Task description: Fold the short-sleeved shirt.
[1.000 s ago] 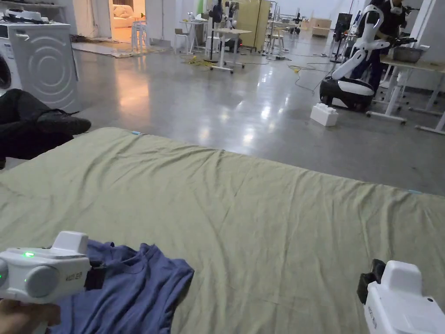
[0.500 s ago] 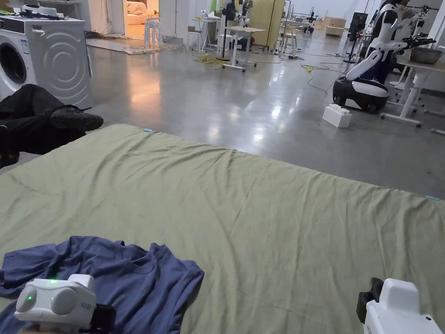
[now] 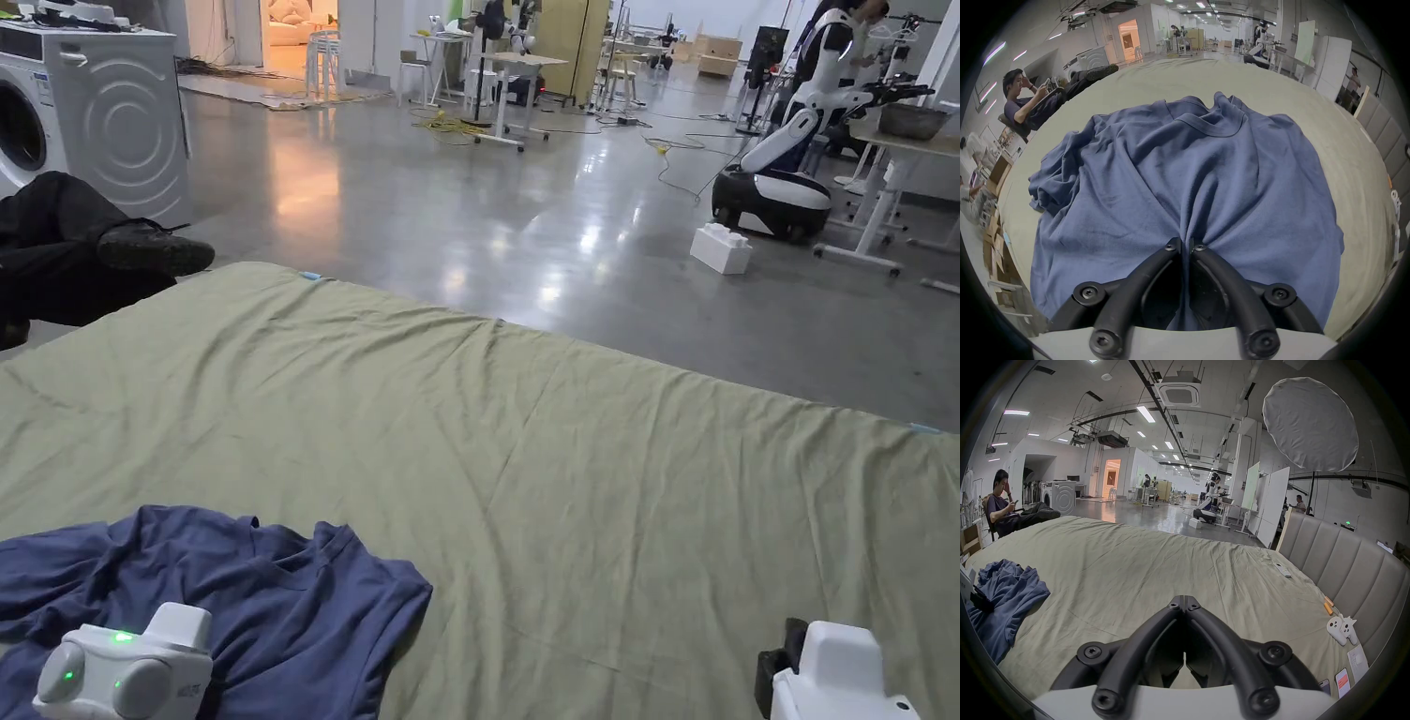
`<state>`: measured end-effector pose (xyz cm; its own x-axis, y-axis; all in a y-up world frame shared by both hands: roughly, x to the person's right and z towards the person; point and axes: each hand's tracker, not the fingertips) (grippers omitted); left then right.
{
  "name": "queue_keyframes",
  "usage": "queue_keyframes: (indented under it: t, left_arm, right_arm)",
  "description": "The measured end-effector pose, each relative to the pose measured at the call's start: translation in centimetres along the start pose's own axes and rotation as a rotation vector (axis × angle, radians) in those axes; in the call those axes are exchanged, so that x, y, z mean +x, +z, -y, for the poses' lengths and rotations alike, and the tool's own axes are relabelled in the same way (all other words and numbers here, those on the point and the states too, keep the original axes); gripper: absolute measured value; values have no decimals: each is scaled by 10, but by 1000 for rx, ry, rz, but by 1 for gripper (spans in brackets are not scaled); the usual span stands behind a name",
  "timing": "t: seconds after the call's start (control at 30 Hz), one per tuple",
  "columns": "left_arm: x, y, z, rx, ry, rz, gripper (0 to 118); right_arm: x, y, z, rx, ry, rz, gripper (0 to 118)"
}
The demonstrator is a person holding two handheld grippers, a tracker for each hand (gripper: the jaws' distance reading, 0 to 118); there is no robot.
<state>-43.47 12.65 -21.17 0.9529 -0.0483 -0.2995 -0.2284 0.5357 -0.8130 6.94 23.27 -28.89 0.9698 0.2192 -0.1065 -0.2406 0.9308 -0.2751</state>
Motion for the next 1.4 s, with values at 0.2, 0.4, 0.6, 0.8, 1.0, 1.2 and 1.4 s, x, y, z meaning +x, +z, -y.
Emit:
queue_keyframes:
  t: [0.2, 0.4, 0.6, 0.8, 1.0, 1.2, 1.4]
  left_arm:
    - [-23, 29, 1, 169, 178, 94, 5]
    - [-22, 85, -30, 372, 179, 159, 5]
    - [6, 146, -69, 532, 130, 202, 5]
    - [55, 202, -112, 658, 29, 268, 5]
    - [121, 236, -145, 724, -55, 392, 5]
    - [205, 243, -160, 724, -152, 540, 5]
    - [300, 235, -149, 662, -262, 681, 5]
  right_arm:
    - [0, 11, -5, 12, -5, 4, 1]
    - [8, 15, -8, 37, -9, 8, 1]
    - [19, 24, -18, 66, -28, 22, 1]
    - [21, 27, -21, 111, -29, 46, 1]
    - [44, 36, -27, 117, -74, 76, 1]
    - [89, 62, -41, 151, -75, 136, 1]
    - [123, 62, -28, 118, -84, 193, 1]
